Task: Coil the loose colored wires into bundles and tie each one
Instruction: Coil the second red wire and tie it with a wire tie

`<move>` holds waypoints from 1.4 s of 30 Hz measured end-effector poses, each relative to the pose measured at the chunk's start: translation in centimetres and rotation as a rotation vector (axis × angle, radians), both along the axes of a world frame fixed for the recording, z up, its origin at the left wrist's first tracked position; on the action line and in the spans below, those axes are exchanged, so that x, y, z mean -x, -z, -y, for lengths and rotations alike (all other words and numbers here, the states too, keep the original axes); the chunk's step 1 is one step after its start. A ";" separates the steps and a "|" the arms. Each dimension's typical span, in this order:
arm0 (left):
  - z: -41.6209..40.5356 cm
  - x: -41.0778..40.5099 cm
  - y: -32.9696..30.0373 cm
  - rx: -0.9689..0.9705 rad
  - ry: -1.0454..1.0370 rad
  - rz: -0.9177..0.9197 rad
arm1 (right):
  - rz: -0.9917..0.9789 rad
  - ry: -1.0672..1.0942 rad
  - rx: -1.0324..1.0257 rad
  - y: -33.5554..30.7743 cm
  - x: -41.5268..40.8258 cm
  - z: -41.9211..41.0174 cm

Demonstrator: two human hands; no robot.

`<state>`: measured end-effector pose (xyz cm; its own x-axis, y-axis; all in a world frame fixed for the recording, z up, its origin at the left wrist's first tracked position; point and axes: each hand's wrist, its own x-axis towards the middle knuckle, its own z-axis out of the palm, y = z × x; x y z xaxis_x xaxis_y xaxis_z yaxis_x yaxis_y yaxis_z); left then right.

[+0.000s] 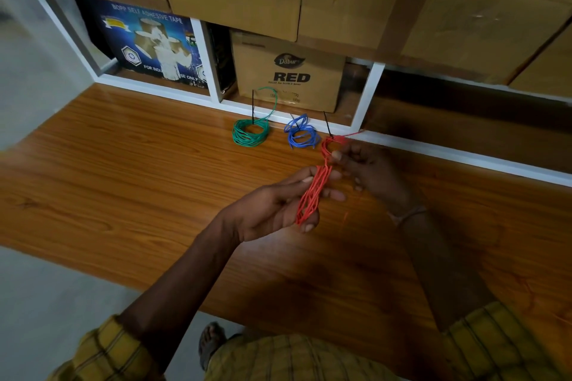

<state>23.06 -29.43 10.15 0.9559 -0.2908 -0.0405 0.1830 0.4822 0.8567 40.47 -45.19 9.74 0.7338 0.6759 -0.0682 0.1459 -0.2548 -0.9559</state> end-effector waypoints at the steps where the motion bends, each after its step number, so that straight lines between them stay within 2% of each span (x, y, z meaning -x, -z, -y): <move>1: 0.0 0.0 -0.2 0.050 -0.001 0.012 | -0.042 -0.015 0.012 1.0 0.5 0.0; 8: -1.2 -1.6 -0.5 0.241 -0.205 0.028 | -0.275 -0.109 0.104 5.0 5.6 0.2; 11: -2.0 -2.9 -0.3 0.265 -0.378 0.006 | -0.250 -0.253 0.260 5.2 7.4 1.0; 14: -1.8 -3.7 0.2 0.253 -0.472 -0.053 | -0.258 -0.392 0.290 3.5 8.5 1.4; 18: -0.2 -3.8 1.5 0.085 -0.553 -0.100 | -0.155 -0.519 0.322 0.5 8.2 1.5; 23: -0.5 -4.1 2.4 -0.314 -0.673 -0.085 | -0.225 -0.554 0.376 -2.0 9.0 2.6; 27: -1.1 -3.1 2.4 -0.593 -0.549 -0.068 | -0.018 -0.540 0.409 -5.3 8.7 3.6; 30: -0.4 -2.3 1.9 -0.648 -0.417 -0.035 | 0.068 -0.511 0.302 -7.8 6.8 4.0; 32: -0.1 -1.9 1.7 -0.649 -0.314 -0.026 | 0.060 -0.416 0.207 -8.7 5.3 4.2; 36: 0.6 -1.0 1.1 -0.543 -0.143 -0.020 | 0.138 -0.242 0.119 -8.7 2.6 3.9; 42: 1.1 -0.3 0.6 -0.259 -0.044 -0.059 | 0.289 -0.088 0.089 -4.8 -0.1 3.2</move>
<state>23.38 -30.57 9.55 0.9612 -0.2215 -0.1642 0.2199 0.2567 0.9411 40.57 -48.43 14.49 0.6707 0.7382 0.0724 0.4330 -0.3104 -0.8462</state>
